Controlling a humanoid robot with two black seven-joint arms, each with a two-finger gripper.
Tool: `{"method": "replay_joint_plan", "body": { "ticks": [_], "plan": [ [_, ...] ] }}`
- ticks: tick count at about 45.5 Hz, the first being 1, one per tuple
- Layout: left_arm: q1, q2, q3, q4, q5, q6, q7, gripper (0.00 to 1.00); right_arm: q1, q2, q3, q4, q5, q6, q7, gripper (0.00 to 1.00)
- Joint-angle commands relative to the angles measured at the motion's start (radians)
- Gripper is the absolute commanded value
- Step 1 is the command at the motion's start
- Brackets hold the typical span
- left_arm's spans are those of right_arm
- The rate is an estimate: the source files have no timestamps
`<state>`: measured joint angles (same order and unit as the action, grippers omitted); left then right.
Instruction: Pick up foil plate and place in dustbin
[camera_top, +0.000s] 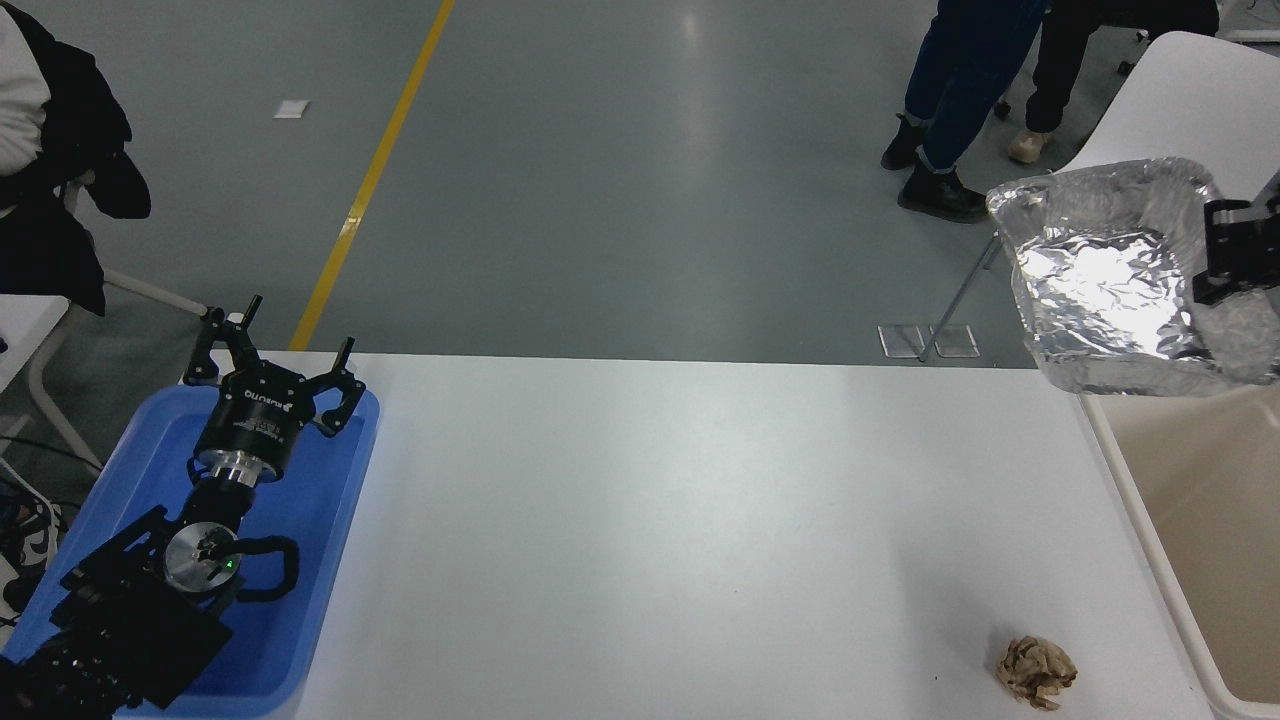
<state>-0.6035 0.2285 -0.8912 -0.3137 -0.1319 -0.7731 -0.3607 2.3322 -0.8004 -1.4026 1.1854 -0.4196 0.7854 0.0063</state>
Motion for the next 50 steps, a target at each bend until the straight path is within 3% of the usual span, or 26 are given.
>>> {"method": "replay_joint_plan", "body": {
  "ticks": [1, 18, 29, 36, 44, 50],
  "plan": [
    [0.001, 0.000, 0.000, 0.001, 0.000, 0.000, 0.000, 1.00, -0.005, -0.085, -0.144, -0.084, -0.008, 0.000, 0.000, 0.00],
    [0.001, 0.000, 0.000, 0.001, 0.000, 0.001, 0.000, 1.00, -0.204, -0.244, -0.076, -0.300, -0.011, 0.000, -0.002, 0.00],
    [0.001, 0.002, 0.000, 0.001, 0.000, 0.001, 0.000, 1.00, -0.773, -0.250, 0.334, -0.569, -0.008, 0.000, -0.002, 0.00],
    [0.001, 0.002, 0.000, -0.001, 0.000, 0.001, 0.000, 1.00, -1.111, -0.192, 0.597, -0.737, -0.008, 0.000, -0.002, 0.00],
    [0.001, 0.002, 0.000, -0.001, 0.000, 0.001, 0.000, 1.00, -1.327, -0.059, 0.686, -0.931, 0.002, -0.005, -0.002, 0.00],
    [0.002, 0.002, 0.000, 0.001, 0.000, 0.001, -0.001, 1.00, -1.447, 0.021, 0.692, -0.980, 0.007, -0.227, -0.002, 0.00]
  ]
}}
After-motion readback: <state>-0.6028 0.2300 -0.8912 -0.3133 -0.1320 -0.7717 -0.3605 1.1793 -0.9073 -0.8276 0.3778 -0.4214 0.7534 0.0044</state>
